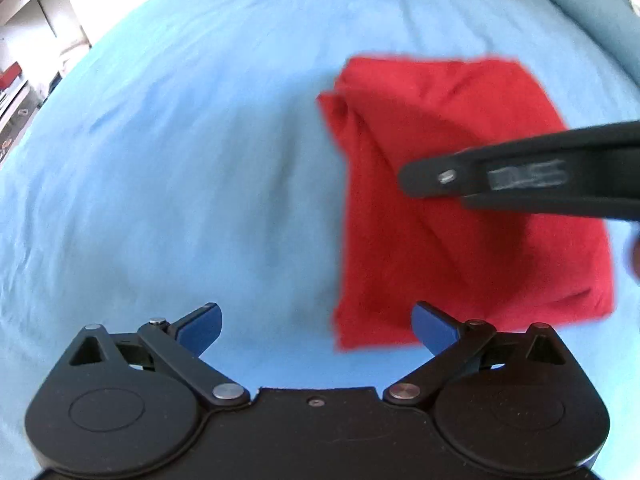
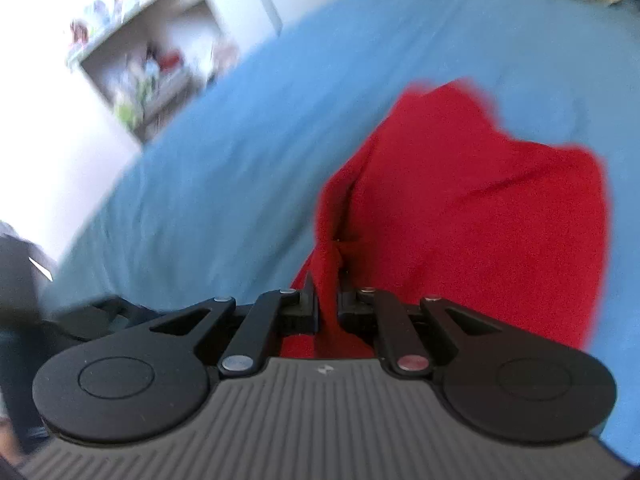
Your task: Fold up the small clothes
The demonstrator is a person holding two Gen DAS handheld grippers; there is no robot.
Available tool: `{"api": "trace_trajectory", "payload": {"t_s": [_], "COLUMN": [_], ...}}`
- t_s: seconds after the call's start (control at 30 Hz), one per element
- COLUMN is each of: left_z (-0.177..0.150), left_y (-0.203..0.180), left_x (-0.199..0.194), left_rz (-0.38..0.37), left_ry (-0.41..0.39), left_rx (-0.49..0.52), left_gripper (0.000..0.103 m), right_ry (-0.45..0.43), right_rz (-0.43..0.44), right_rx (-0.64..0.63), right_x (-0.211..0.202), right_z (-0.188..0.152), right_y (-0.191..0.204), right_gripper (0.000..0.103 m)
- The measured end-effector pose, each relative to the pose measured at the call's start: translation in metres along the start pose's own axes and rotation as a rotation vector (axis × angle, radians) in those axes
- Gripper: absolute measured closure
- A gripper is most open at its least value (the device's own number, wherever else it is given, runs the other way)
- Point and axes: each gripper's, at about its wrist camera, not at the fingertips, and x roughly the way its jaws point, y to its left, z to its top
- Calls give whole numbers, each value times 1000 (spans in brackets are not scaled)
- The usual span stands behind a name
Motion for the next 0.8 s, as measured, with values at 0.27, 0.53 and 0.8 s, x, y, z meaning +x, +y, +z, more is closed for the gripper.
{"api": "trace_trajectory", "payload": {"t_s": [0.27,0.53,0.8], "left_z": [-18,-5,-1], "left_y": [13,5,-4], "left_x": [-10,-41,-31], "left_rz": [-95,-135,-98], "left_ry": [-49,-115,-117], "left_rx": [-9,-39,-77], "left_gripper": [1,0,0], "right_ry": [-137,-230,-108], "right_rz": [-16,-324,-423], "right_rx": [-70,-51,34], "right_x": [-26,-130,-81], "right_z": [3,-45,-137], "right_y": [10,-41,-51], "right_gripper": [16,0,1]}}
